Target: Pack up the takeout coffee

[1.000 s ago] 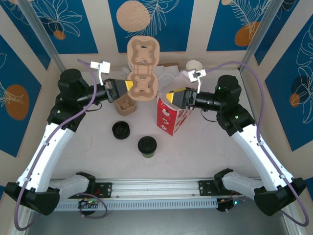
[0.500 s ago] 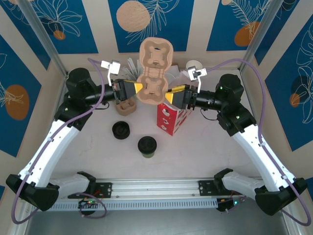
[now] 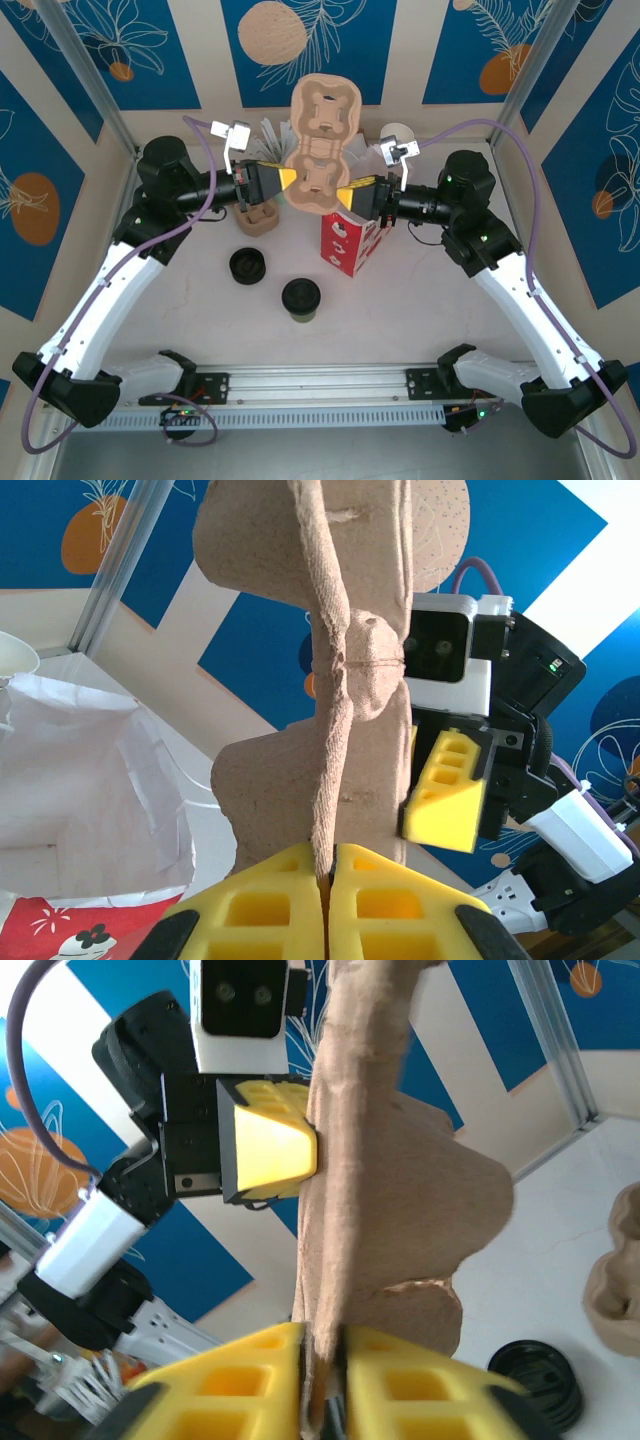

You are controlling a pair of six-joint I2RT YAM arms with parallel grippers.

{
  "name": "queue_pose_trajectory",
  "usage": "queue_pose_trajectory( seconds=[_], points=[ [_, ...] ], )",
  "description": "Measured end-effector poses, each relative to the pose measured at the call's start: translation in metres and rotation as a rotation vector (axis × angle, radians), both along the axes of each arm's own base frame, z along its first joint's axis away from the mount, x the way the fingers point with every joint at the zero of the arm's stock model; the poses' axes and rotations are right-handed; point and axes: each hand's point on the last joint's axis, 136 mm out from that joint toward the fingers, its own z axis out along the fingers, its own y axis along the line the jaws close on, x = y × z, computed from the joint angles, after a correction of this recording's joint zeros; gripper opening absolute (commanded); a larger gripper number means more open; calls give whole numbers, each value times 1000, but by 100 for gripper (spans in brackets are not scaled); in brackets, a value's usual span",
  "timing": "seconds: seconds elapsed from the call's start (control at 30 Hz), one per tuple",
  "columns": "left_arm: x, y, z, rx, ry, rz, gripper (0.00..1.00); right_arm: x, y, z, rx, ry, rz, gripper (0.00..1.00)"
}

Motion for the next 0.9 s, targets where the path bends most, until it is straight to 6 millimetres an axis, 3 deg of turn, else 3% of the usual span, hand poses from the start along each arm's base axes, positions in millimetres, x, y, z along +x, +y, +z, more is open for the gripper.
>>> queue_pose_trajectory(
  seconds=[0.07,0.17,0.3,0.67,0.9],
  points=[
    [2,1,-1,10,-6,13,21,2,-1,-1,-3,5,-12,0],
    [4,0,-1,35,-20,23,48,4,-2,-3,-9,19,-28,0],
    [6,2,1,89,-52,57,58,8,-5,-8,-33,59,-63,0],
    [-17,7,37,249,-399,54,61,12,-18,-20,-123,200,-145,0],
    [-17,-16,23,395,-565,-29,61,14,-15,-52,-214,353,-137,0]
  ],
)
